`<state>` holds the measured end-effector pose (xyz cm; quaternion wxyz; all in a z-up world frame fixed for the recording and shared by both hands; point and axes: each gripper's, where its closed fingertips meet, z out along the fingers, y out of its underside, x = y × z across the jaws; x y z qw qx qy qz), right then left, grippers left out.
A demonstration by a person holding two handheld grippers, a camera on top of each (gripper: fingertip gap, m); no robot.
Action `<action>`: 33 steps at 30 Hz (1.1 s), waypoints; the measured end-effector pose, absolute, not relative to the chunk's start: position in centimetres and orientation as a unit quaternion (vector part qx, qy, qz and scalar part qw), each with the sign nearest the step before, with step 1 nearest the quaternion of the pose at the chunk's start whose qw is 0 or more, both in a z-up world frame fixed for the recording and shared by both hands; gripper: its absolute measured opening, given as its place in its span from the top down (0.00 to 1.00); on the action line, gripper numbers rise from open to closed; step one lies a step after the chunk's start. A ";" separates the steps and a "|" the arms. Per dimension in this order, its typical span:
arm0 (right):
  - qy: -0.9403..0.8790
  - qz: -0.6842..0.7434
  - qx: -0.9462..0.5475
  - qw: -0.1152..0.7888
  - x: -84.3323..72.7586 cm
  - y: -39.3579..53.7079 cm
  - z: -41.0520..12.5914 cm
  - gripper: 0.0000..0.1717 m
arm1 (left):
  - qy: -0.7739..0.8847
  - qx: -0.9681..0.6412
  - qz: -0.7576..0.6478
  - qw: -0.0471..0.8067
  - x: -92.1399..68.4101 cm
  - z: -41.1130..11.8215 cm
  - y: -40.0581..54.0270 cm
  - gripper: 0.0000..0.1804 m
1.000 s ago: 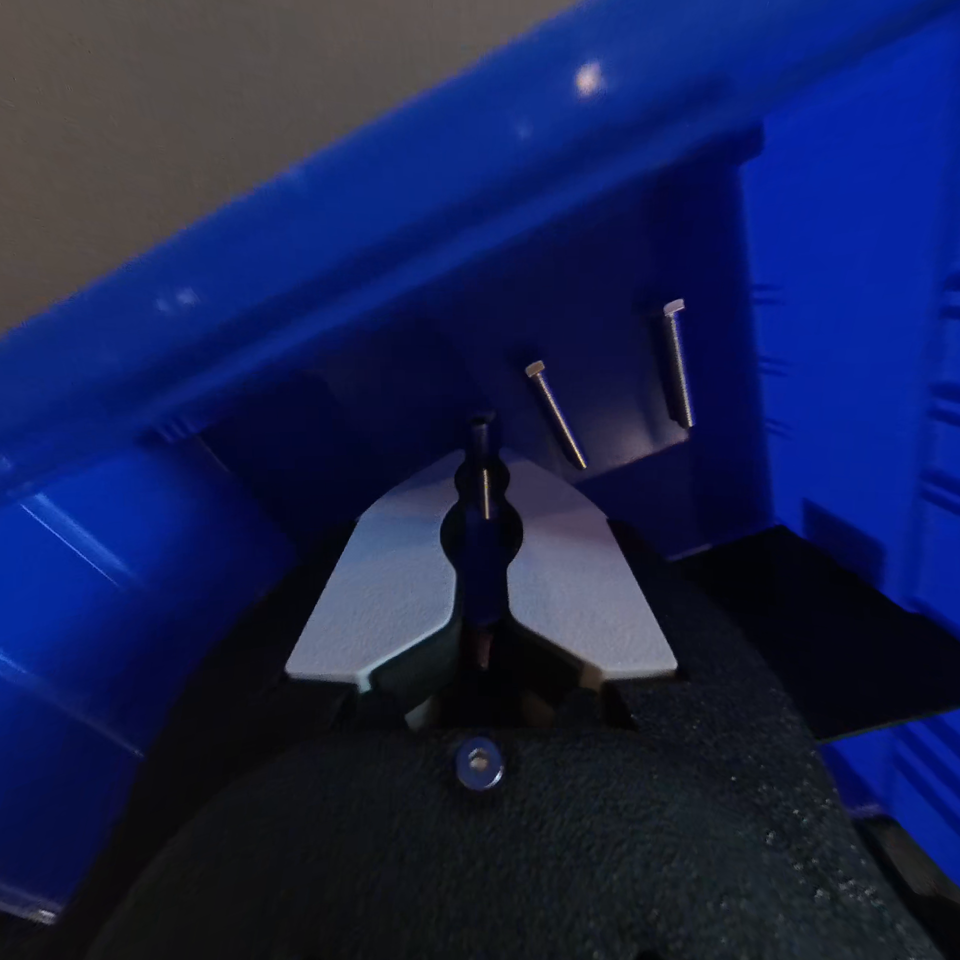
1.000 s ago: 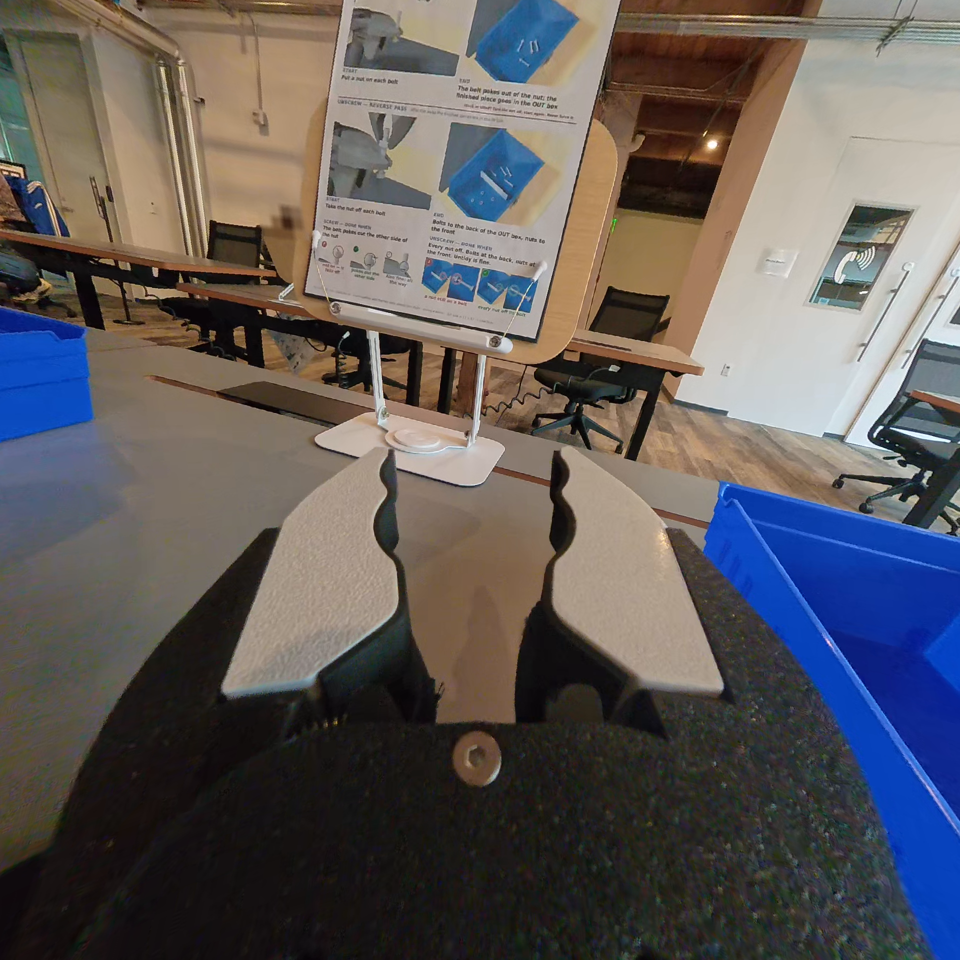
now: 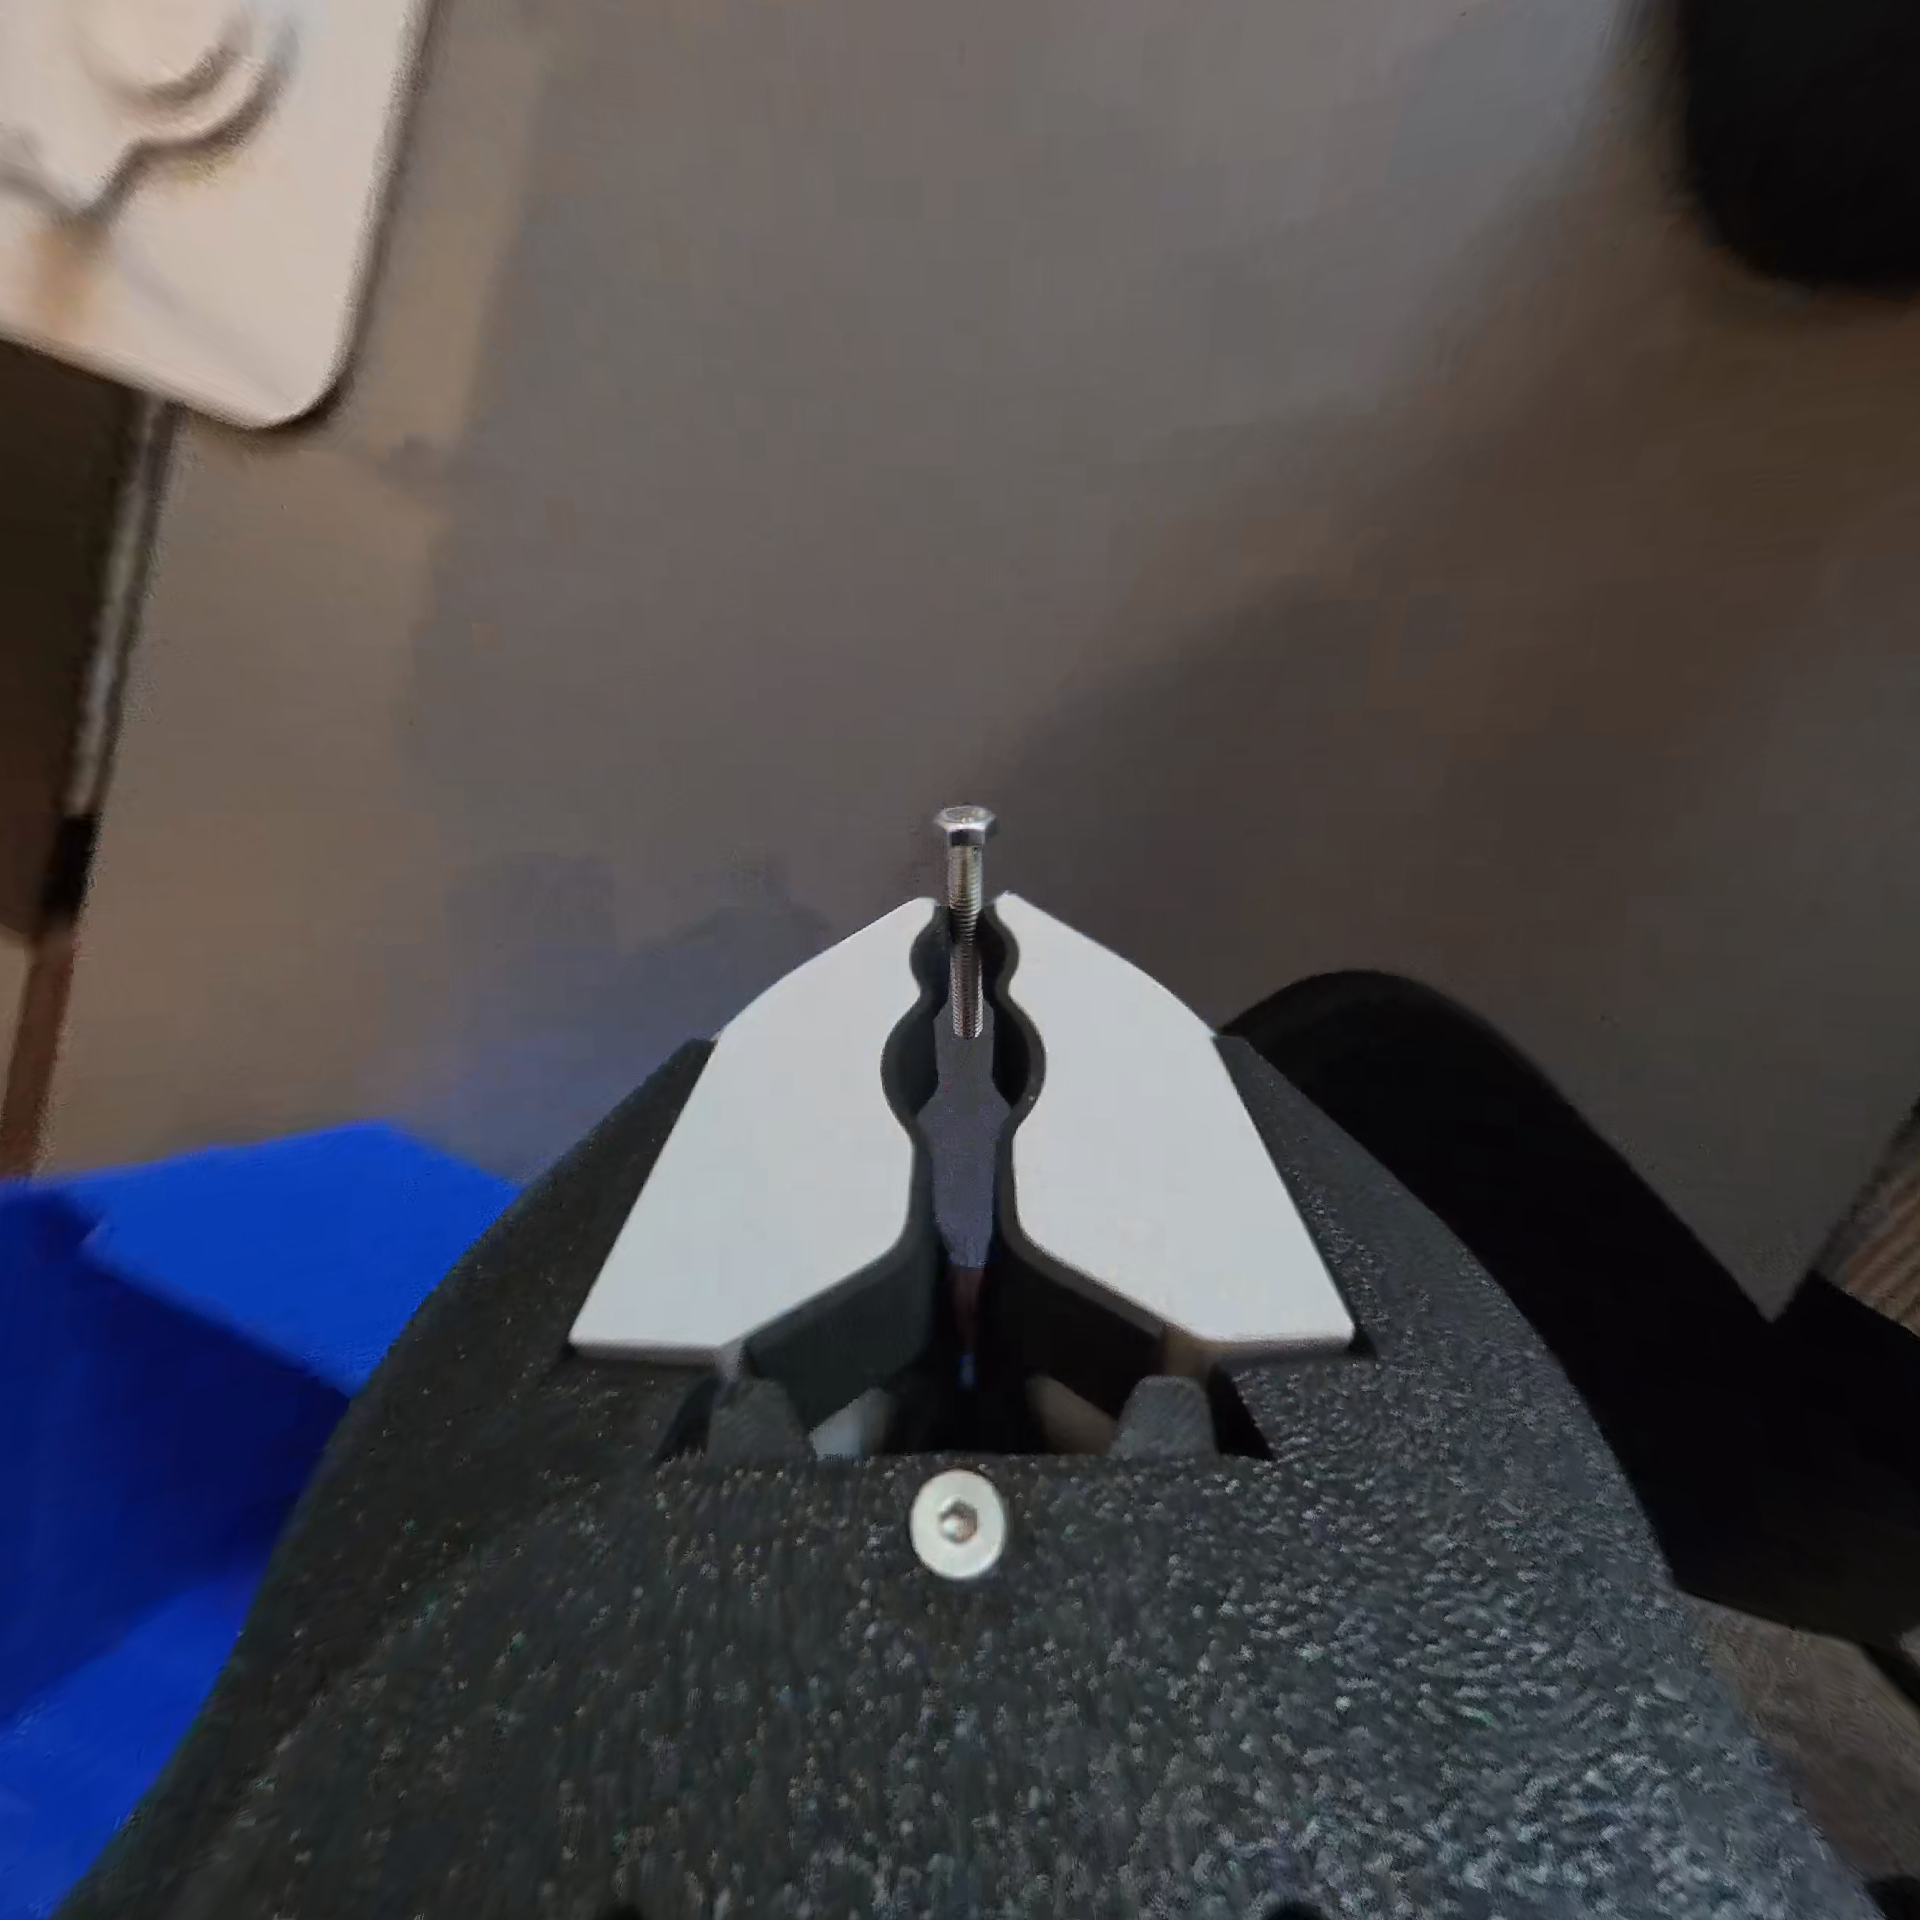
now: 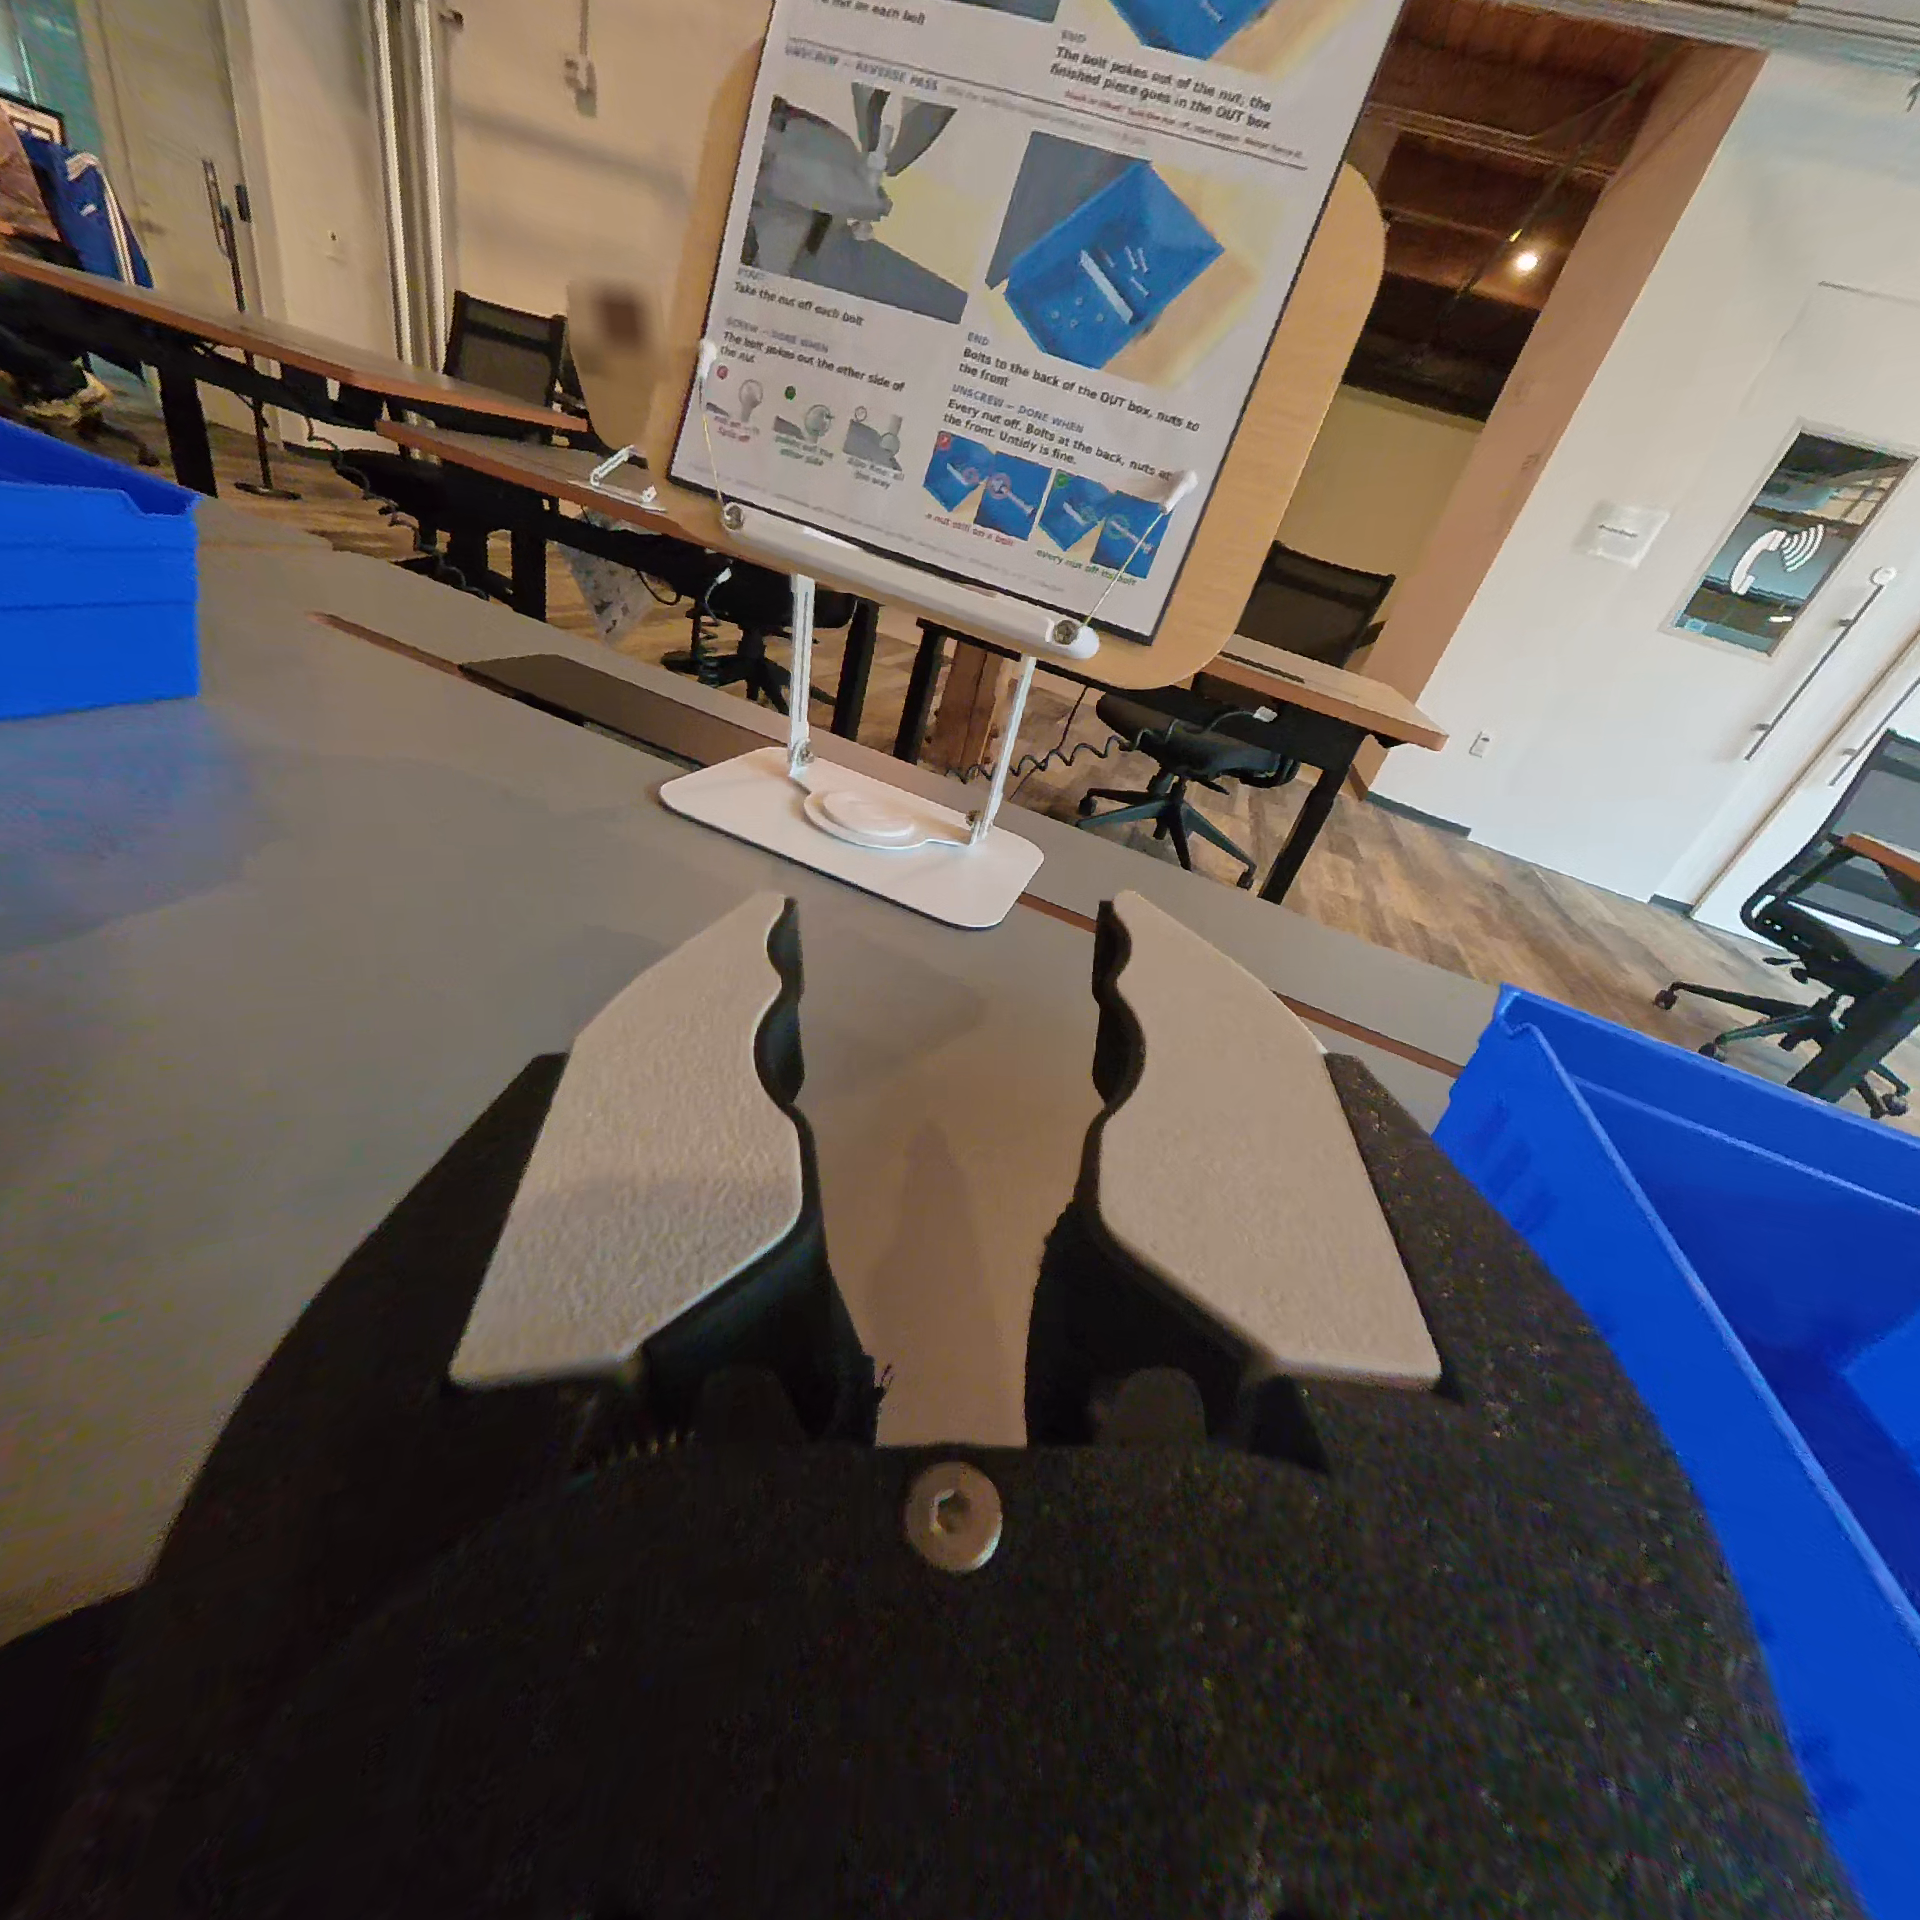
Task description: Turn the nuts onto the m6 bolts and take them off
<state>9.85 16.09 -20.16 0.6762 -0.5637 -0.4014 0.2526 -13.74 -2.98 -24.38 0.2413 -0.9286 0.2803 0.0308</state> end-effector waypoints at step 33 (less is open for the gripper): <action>-0.421 0.233 -0.561 0.674 9.1 15.7 -20.8 0.69 | 0.850 -0.527 -0.007 0.005 -3.3 -33.5 -6.2 0.97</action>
